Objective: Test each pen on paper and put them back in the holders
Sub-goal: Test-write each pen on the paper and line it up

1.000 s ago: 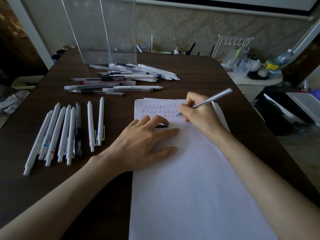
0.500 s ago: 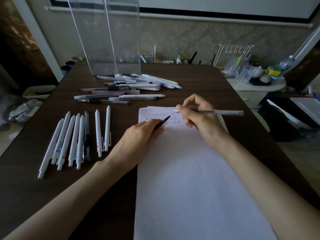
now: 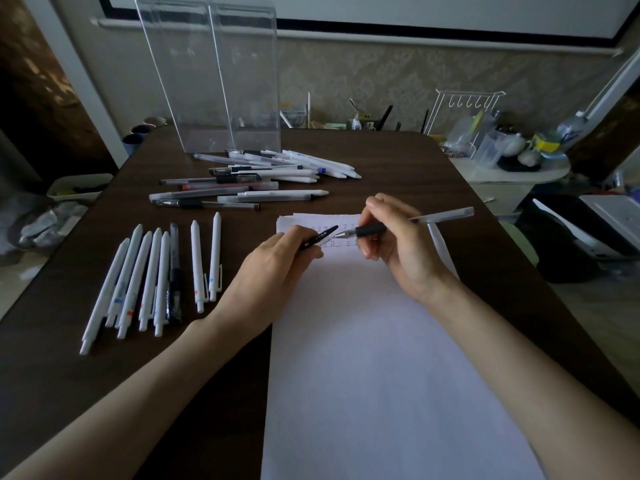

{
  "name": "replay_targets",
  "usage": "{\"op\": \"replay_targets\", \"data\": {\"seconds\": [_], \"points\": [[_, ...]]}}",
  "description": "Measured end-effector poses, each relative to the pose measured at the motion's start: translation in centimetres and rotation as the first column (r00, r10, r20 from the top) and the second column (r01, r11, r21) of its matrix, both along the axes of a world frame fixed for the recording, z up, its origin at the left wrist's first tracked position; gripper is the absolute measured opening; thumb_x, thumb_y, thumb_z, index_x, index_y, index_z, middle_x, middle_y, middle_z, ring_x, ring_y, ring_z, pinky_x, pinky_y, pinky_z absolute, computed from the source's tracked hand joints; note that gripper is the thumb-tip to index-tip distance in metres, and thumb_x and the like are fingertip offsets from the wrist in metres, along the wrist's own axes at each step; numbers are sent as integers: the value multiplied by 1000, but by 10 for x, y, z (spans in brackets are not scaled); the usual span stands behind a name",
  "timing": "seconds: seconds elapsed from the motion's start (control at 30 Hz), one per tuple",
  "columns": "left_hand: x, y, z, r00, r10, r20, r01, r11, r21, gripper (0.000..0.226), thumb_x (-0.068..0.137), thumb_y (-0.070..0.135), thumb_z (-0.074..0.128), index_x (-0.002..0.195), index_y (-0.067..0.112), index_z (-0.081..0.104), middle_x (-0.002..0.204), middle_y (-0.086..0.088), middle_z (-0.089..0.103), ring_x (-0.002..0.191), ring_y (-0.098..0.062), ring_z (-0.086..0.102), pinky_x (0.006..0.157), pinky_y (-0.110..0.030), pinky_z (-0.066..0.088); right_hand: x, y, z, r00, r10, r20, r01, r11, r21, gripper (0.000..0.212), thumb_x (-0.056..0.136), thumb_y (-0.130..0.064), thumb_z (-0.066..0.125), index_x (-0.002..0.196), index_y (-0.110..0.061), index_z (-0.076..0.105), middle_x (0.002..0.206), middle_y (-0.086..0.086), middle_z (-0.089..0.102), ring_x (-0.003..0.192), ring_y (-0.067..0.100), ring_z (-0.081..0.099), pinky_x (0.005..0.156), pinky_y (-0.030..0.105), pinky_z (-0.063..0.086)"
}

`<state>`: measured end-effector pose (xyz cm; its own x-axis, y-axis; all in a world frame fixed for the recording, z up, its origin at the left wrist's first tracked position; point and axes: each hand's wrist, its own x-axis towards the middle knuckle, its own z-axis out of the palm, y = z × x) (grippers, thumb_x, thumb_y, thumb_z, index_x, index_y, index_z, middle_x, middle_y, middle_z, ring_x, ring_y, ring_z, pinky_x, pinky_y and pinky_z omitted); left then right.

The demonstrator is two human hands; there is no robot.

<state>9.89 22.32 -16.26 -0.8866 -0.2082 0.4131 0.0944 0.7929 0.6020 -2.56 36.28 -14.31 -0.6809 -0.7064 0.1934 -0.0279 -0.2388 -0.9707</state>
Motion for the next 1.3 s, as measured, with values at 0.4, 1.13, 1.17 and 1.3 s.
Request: {"op": "replay_targets", "data": {"seconds": [0.4, 1.13, 1.17, 1.3], "points": [[5, 3, 0, 988, -118, -102, 100, 980, -171, 33, 91, 30, 42, 98, 4, 61, 83, -5, 64, 72, -20, 58, 61, -37, 47, 19, -13, -2, 993, -100, -58, 107, 987, 118, 45, 97, -17, 47, 52, -16, 53, 38, -1, 42, 36, 13, 37, 41, 19, 30], [43, -16, 6, 754, 647, 111, -538, 706, -460, 43, 77, 42, 59, 106, 11, 54, 114, -14, 48, 106, -32, 45, 88, -43, 37, -20, -128, -13, 624, 86, -777, 395, 823, 408, 12, 89, -6, 52, 92, -5, 64, 96, 10, 63, 95, 26, 55, 82, 32, 43], [42, -18, 2, 823, 562, 80, -476, 760, -443, 44, 76, 37, 62, 111, 13, 54, 119, -14, 47, 110, -33, 45, 92, -45, 37, -20, -132, -13, 604, 110, -790, 395, 819, 416, 13, 90, -7, 52, 93, -6, 65, 98, 9, 62, 99, 26, 52, 83, 32, 40], [39, -23, 1, 909, 309, 279, -182, 897, -403, 48, 95, 38, 40, 142, 29, 34, 155, 7, 18, 143, -20, 9, 113, -46, 9, -20, -144, -14, 568, 213, -795, 384, 786, 484, 17, 89, -25, 61, 95, -12, 69, 101, 9, 60, 108, 26, 44, 84, 32, 33]]}}
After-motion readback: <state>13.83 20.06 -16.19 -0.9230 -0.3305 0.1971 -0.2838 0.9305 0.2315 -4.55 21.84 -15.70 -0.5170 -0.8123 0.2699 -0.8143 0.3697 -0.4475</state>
